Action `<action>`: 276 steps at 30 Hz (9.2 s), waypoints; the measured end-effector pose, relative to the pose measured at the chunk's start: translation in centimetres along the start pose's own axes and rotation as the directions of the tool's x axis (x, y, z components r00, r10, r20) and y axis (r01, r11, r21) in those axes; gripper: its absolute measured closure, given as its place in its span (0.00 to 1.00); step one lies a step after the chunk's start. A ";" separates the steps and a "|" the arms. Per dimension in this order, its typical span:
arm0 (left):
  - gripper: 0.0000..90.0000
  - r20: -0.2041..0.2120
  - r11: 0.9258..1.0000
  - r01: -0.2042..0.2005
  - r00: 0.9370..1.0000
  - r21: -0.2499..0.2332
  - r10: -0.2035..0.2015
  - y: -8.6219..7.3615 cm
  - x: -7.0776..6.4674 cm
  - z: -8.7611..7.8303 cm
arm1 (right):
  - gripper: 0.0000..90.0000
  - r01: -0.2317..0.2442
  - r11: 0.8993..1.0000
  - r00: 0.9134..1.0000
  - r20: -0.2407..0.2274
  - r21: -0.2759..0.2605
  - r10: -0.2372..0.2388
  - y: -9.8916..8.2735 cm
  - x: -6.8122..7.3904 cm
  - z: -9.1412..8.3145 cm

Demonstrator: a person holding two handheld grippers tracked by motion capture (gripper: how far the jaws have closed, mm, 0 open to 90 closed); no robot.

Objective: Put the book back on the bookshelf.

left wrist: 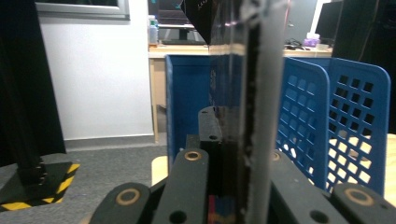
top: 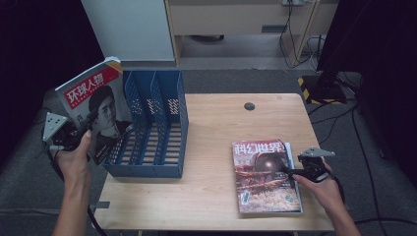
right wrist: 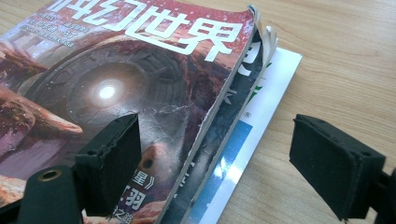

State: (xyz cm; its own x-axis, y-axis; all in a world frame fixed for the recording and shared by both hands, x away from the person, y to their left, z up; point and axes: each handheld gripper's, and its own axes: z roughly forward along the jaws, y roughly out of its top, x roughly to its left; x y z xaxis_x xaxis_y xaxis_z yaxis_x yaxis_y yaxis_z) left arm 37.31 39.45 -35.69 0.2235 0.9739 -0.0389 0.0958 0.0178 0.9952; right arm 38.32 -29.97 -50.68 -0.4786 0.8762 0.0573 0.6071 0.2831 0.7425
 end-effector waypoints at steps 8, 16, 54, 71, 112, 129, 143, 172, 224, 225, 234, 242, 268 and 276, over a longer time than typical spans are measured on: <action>0.96 0.009 1.000 -0.001 1.000 0.022 0.001 -0.9 -0.1 0.4 | 0.19 0.004 1.000 1.000 -0.001 0.002 -0.004 0.0 0.0 0.0; 0.96 0.038 1.000 0.016 0.999 0.015 -0.016 -1.4 -0.6 1.6 | 0.19 -0.006 1.000 1.000 -0.001 -0.002 0.006 -0.1 -0.1 0.0; 0.96 0.032 0.999 0.042 0.999 -0.028 -0.041 -3.8 -0.8 3.9 | 0.19 -0.008 1.000 1.000 -0.004 -0.003 0.008 -0.2 -0.2 0.0; 0.96 0.037 0.998 0.068 0.997 -0.013 -0.067 -6.0 -0.4 3.5 | 0.19 -0.003 1.000 1.000 -0.004 -0.001 0.003 -0.2 -0.2 0.0; 0.93 -0.007 0.990 0.105 0.994 0.090 -0.105 -7.6 0.7 0.4 | 0.19 -0.009 1.000 1.000 -0.008 0.003 0.009 -0.2 -0.1 0.0; 0.86 -0.037 0.992 0.106 0.994 0.066 -0.104 -6.7 0.7 1.1 | 0.19 -0.009 1.000 1.000 -0.018 0.006 0.009 -0.2 -0.1 0.0; 0.96 -0.076 0.992 0.120 0.990 0.035 -0.117 -5.9 0.5 1.5 | 0.19 -0.014 1.000 1.000 -0.022 0.008 0.014 -0.2 0.0 0.0; 0.96 -0.055 0.997 0.072 0.996 -0.031 -0.073 -5.3 0.3 4.0 | 0.19 -0.011 1.000 1.000 -0.018 0.003 0.011 -0.3 -0.4 -0.1; 0.71 -0.101 0.993 0.056 0.994 0.107 -0.045 -8.6 0.7 0.8 | 0.19 -0.004 1.000 1.000 -0.031 0.006 0.004 -0.2 0.1 -0.1; 0.70 -0.102 0.993 0.056 0.994 0.105 -0.045 -8.6 0.6 0.7 | 0.19 -0.004 1.000 0.999 -0.032 0.006 0.004 -0.1 0.2 -0.1; 0.60 -0.106 0.992 0.038 0.994 0.124 -0.025 -8.9 0.0 -0.3 | 0.18 0.000 1.000 0.999 -0.042 0.005 0.000 -0.1 0.1 -0.2; 0.49 -0.109 0.990 0.038 0.994 0.138 -0.023 -9.3 -0.6 -1.5 | 0.18 -0.001 1.000 0.999 -0.051 0.002 0.001 0.0 0.2 -0.2; 0.33 0.006 0.985 -0.026 1.000 0.171 0.025 -9.3 -5.6 -4.0 | 0.18 0.008 1.000 0.998 -0.058 -0.006 -0.008 0.1 0.4 -0.3; 0.31 0.068 0.979 -0.058 0.997 0.197 0.045 -9.0 -7.9 -1.8 | 0.18 0.008 1.000 0.998 -0.061 -0.001 -0.008 0.1 0.5 -0.3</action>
State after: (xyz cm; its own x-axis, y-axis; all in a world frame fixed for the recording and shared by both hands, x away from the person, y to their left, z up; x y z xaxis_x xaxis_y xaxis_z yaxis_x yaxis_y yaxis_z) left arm 32.96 32.03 -44.21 0.2936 0.9559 0.0002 0.2714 -0.0836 0.9588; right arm 37.94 -29.63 -50.36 -0.5215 0.8482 0.0923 0.6027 0.2897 0.7435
